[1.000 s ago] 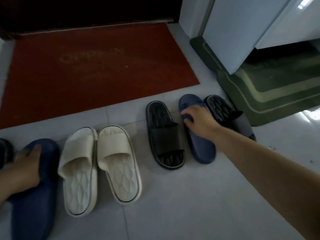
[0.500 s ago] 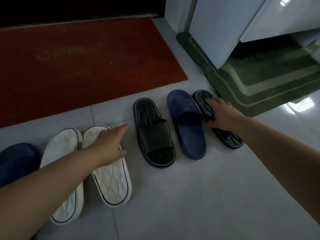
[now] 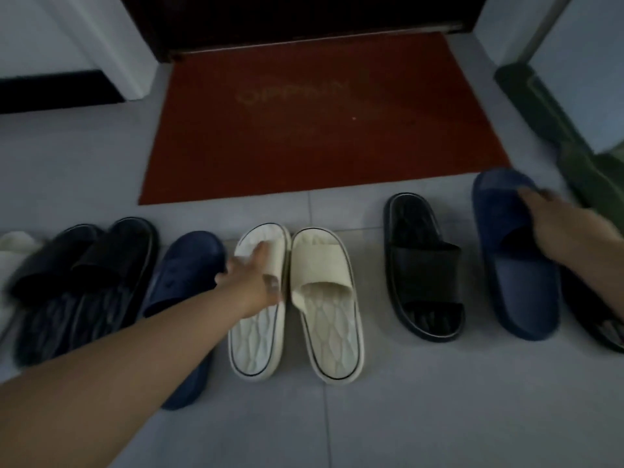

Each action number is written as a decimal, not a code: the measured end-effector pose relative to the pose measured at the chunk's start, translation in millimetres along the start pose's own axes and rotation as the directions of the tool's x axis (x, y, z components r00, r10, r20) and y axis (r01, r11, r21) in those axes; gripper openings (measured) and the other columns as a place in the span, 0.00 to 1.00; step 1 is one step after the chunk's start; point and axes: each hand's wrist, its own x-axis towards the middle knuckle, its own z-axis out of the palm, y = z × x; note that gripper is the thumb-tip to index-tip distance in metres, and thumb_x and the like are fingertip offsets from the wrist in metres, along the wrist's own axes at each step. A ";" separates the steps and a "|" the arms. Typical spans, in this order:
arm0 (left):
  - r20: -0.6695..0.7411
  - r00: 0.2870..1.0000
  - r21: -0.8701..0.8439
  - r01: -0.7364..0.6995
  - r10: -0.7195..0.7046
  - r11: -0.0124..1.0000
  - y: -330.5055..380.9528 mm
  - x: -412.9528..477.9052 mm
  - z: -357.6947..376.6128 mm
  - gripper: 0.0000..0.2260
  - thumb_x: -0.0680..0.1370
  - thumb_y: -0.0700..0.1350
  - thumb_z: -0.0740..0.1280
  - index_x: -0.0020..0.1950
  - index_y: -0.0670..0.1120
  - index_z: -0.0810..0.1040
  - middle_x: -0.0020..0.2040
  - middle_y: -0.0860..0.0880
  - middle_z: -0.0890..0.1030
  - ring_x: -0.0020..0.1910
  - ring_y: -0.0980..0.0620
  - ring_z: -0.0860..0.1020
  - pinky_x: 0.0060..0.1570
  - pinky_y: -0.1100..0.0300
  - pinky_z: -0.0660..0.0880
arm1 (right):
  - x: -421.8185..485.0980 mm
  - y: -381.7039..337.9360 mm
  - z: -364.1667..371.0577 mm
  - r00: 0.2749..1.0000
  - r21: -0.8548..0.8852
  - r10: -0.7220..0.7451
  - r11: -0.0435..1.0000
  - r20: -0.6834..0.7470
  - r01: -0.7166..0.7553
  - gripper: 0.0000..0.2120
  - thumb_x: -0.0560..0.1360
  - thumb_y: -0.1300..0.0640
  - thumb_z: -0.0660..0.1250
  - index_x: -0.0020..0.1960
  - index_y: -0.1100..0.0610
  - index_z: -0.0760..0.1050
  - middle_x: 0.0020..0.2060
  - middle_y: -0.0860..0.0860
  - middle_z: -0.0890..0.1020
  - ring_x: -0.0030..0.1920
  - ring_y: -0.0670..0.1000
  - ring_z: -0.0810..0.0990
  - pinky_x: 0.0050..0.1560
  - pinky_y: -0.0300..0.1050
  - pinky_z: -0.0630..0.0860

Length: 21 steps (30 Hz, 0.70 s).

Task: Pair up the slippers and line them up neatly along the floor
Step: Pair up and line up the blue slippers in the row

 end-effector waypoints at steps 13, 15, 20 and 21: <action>0.053 0.946 -0.007 -0.320 0.320 0.947 38.0 -1.4 15.7 0.35 0.75 0.52 0.65 0.73 0.63 0.44 0.72 0.40 0.51 0.67 0.36 0.58 0.65 0.44 0.64 | -77.9 -135.5 -122.9 0.958 0.298 -0.276 0.911 -0.077 0.287 0.38 0.72 0.71 0.58 0.76 0.49 0.48 0.73 0.57 0.62 0.69 0.59 0.65 0.67 0.49 0.62; 0.139 0.906 -0.048 -0.397 0.400 0.917 26.2 3.9 2.3 0.40 0.73 0.52 0.68 0.74 0.60 0.42 0.72 0.41 0.54 0.68 0.37 0.61 0.65 0.45 0.66 | -88.3 -163.8 -129.7 0.939 0.264 -0.344 0.903 -0.028 0.339 0.39 0.72 0.71 0.58 0.76 0.48 0.46 0.74 0.55 0.58 0.71 0.57 0.62 0.68 0.49 0.61; 0.239 0.864 -0.011 -0.453 0.442 0.891 -52.8 27.3 -84.0 0.35 0.71 0.46 0.72 0.74 0.47 0.59 0.71 0.46 0.68 0.65 0.47 0.71 0.59 0.62 0.69 | -112.5 -262.6 -108.6 0.805 0.297 -0.581 0.795 0.121 0.529 0.42 0.71 0.68 0.61 0.76 0.50 0.43 0.75 0.56 0.55 0.71 0.59 0.64 0.69 0.55 0.63; 0.215 0.882 0.100 -0.446 0.418 0.889 -73.9 29.9 -95.8 0.35 0.69 0.49 0.73 0.72 0.47 0.62 0.69 0.46 0.70 0.63 0.46 0.73 0.57 0.61 0.71 | -118.1 -286.8 -97.5 0.763 0.311 -0.624 0.769 0.170 0.559 0.41 0.72 0.67 0.61 0.76 0.50 0.41 0.75 0.56 0.53 0.69 0.60 0.67 0.67 0.56 0.66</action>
